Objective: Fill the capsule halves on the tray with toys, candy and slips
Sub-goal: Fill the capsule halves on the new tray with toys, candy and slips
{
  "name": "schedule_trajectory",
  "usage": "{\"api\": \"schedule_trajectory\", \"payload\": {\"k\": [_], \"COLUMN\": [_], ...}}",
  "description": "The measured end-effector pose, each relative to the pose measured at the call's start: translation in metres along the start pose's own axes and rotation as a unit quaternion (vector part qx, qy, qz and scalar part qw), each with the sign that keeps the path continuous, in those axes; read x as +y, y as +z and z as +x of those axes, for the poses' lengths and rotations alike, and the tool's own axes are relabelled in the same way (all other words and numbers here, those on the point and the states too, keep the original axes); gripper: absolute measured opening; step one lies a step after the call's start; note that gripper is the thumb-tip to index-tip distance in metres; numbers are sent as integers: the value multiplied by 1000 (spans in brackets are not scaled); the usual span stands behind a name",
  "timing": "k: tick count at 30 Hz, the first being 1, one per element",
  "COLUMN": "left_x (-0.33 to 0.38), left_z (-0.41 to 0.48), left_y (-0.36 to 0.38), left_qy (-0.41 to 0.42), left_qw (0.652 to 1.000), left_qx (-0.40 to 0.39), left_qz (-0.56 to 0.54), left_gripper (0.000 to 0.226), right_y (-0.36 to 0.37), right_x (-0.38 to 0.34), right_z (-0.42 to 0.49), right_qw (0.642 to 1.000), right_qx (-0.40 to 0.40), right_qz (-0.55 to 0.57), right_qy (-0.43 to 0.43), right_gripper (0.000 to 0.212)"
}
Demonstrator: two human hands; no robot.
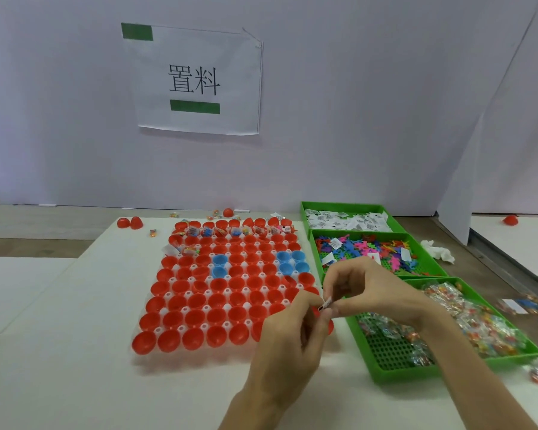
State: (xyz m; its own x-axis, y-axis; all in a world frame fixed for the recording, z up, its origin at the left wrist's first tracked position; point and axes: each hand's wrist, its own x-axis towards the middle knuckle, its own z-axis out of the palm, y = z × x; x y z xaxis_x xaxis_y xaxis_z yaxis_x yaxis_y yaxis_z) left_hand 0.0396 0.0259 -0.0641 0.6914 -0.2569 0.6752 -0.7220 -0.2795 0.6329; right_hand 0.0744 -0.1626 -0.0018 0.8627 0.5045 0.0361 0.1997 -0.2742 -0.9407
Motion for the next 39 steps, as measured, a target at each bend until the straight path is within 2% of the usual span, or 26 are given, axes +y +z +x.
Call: {"api": "schedule_trajectory", "payload": {"k": [5,8,11,14,17,19,22,24,25,28,31,34,39], "left_x": [4,10,22,37,41,40,36,34,33,30,27,26,26], "left_z": [-1,1,-2,-10,-22,-29,-37,-37,-37,-37,-38,-40,-40], "left_y": [0,-1,-4,-9,-11,-9,-6,-7,-8,-10,-10,-10,-7], "left_qy": [-13,-12,-70,-195,-300,-336,-362,-371,-370,-366,-365,-360,-346], "left_qw": [999,999,996,962,898,868,857,848,842,829,826,835,859], "left_qx": [27,31,13,28,111,155,144,150,163,210,253,266,257], "left_qz": [31,32,-47,-189,-302,-331,-337,-348,-356,-368,-348,-319,-276], "left_gripper": [7,9,10,17,16,10,9,8,8,16,23,26,31], "right_y": [-25,-40,-43,-40,-39,-39,-38,-36,-33,-11,19,38,47], "right_x": [5,17,28,33,31,30,23,15,9,-6,-11,-8,-7], "right_z": [-15,-26,-28,-23,-21,-22,-23,-23,-23,-18,-6,2,6], "right_qw": [987,964,941,929,937,943,960,975,983,996,998,997,997], "right_qx": [79,60,4,-10,-13,10,88,154,160,65,-33,-53,-38], "right_qz": [-132,-220,-258,-280,-260,-253,-221,-141,-83,52,30,-40,-49], "right_qy": [48,134,216,241,233,218,150,70,29,-45,-49,-48,-52], "right_gripper": [5,10,20,22,20,19,16,17,19,23,16,11,17]}}
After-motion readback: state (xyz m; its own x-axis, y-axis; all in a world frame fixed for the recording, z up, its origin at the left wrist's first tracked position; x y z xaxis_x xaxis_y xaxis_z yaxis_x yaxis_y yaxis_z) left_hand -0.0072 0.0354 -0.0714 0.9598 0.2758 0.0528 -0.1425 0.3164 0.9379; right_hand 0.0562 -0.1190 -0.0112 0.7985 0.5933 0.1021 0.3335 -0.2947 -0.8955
